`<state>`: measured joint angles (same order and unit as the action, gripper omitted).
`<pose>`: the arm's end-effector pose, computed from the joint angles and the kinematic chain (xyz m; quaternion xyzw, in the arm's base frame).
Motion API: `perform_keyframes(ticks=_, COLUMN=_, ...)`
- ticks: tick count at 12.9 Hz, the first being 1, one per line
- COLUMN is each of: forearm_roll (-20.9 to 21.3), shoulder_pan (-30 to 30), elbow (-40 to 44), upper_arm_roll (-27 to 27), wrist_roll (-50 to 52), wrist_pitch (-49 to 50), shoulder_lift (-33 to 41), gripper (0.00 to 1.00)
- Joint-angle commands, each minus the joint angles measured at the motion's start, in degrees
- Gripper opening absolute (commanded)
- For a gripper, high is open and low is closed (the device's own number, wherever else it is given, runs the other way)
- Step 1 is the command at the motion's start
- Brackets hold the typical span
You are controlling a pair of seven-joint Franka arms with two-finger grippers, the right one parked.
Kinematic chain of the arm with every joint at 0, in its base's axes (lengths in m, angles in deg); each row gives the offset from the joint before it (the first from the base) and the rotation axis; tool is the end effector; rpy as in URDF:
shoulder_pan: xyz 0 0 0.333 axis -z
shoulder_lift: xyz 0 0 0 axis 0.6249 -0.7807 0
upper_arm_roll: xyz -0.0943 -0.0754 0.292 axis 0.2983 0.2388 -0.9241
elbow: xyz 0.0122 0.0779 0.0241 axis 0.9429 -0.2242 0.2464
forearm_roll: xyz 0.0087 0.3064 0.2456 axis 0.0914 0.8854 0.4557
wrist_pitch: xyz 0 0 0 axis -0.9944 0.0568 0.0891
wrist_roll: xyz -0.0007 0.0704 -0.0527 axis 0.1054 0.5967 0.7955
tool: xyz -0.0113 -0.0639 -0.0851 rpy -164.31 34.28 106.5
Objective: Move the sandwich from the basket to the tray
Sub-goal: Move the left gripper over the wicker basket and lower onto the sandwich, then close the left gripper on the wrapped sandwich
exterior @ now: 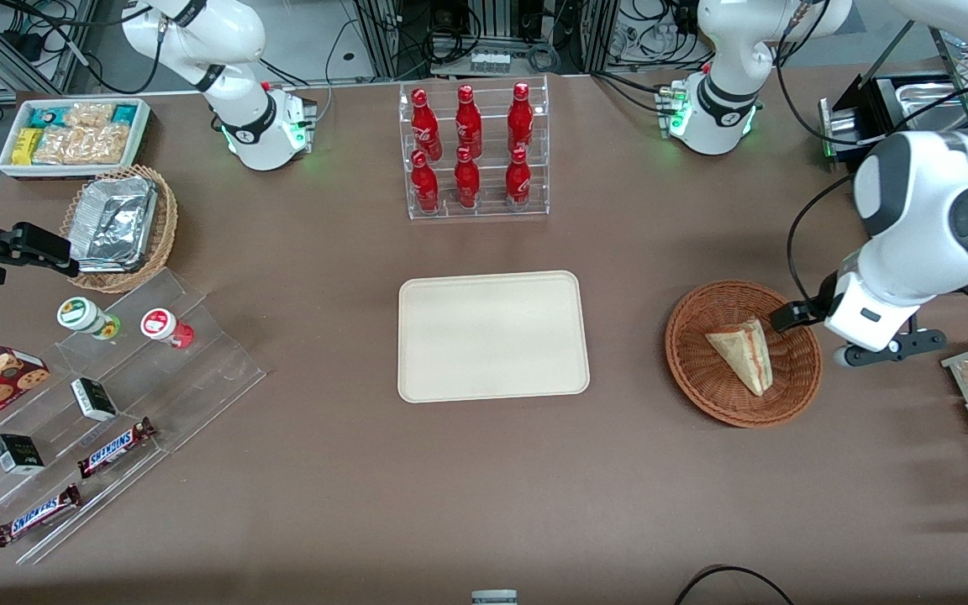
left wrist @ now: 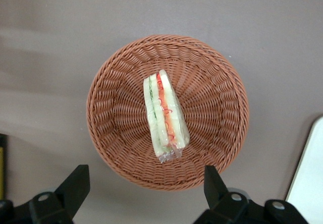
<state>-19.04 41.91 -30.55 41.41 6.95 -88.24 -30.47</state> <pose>0.5821 -0.0422 0.4139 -0.9913 -0.1256 0.0300 0.0273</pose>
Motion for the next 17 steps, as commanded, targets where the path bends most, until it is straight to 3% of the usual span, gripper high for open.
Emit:
perform_keyframes(ticks=1, forearm_roll=-0.5, shoulder_pan=0.2, elbow=-6.7, upper_arm_roll=0.4, wrist_roll=8.4, wrist_pitch=-7.2, shoulder_lift=1.7, gripper=1.0)
perform_keyframes(ticks=4, forearm_roll=-0.5, shoulder_pan=0.3, elbow=-13.1, upper_arm_roll=0.5, wrist_roll=10.3, wrist_pitch=-18.4, shoulder_lift=0.6, gripper=1.0)
perform_keyframes(ticks=8, forearm_roll=-0.5, shoulder_pan=0.3, elbow=-16.2, upper_arm_roll=0.5, wrist_roll=10.3, wrist_pitch=-26.0, shoulder_lift=-2.9, gripper=1.0)
perform_keyframes(ticks=16, forearm_roll=-0.4, shoulder_pan=0.4, elbow=-18.1, upper_arm_roll=0.5, wrist_roll=10.3, wrist_pitch=-30.2, shoulder_lift=-6.7, gripper=1.0)
perform_keyframes(ticks=17, forearm_roll=-0.4, shoulder_pan=0.4, elbow=-18.2, upper_arm_roll=0.5, wrist_roll=10.4, wrist_pitch=-30.1, shoulder_lift=-6.7, gripper=0.88)
